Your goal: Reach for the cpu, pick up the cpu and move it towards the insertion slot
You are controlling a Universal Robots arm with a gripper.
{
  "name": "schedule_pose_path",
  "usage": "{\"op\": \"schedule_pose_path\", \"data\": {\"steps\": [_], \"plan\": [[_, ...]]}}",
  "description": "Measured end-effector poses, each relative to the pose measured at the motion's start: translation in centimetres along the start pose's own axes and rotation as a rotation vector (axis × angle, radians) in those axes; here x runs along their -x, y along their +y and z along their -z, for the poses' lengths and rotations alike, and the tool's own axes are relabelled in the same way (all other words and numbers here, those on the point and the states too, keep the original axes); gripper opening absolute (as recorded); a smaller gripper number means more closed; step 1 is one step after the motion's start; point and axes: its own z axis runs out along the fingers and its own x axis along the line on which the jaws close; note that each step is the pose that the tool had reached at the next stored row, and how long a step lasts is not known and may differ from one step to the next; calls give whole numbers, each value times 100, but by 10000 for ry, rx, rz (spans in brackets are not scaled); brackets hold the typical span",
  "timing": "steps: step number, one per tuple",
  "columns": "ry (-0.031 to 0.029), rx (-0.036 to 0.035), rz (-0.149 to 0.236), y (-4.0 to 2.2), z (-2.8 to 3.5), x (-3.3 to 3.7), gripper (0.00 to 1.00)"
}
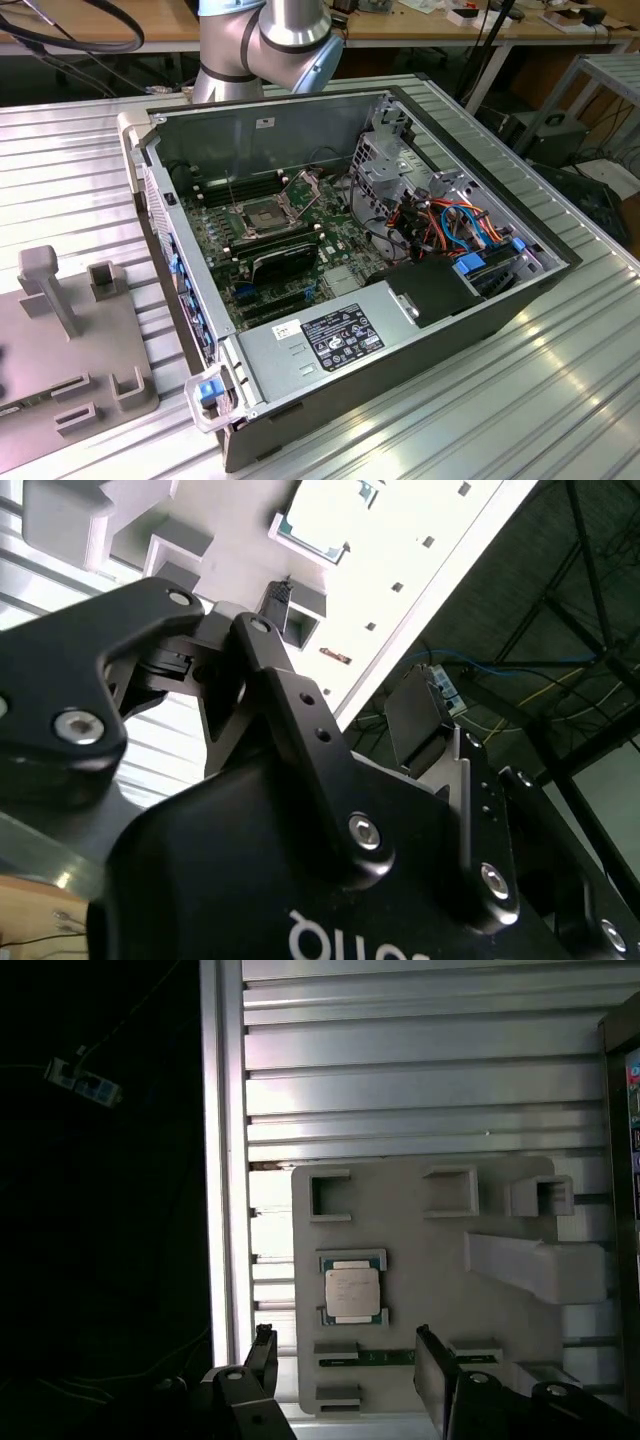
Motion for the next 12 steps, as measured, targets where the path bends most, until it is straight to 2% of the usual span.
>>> {"op": "schedule_pose_path", "data": {"steps": [12], "plan": [[-2,2,1,0,-11,1,66]]}}
